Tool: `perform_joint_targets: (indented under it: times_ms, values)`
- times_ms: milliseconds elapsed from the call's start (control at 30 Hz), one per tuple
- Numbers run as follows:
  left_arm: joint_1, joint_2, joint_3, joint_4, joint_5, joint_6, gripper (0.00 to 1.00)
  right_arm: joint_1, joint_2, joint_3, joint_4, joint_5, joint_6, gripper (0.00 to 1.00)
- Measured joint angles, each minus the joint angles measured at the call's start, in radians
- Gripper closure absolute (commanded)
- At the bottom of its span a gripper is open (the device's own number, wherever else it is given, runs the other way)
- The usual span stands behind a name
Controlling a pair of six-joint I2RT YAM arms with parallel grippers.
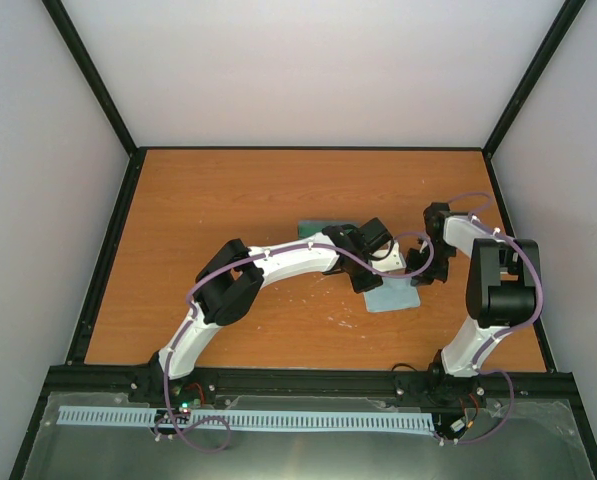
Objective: Organize the sunglasses
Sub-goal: Fold the glasses cleaning cloth at the center of the board.
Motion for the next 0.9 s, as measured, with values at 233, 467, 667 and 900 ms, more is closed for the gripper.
perform_joint_targets:
  times_ms: [233, 467, 667, 900]
  values:
    - [0.0, 0.0, 0.0, 0.001, -0.004, 0.0, 0.99, 0.004, -0.011, 0.033, -0.02, 0.005, 0.004, 0.97]
    - [0.0, 0.0, 0.0, 0.001, -0.009, 0.0, 0.99, 0.004, -0.061, 0.057, -0.041, 0.006, 0.007, 0.82]
    - [0.0, 0.0, -0.001, 0.002, -0.011, 0.0, 0.99, 0.005, -0.031, 0.057, -0.044, 0.003, 0.004, 0.78]
    - [0.0, 0.0, -0.003, 0.003, -0.011, 0.0, 0.99, 0.028, 0.008, 0.057, -0.042, 0.015, 0.004, 0.8]
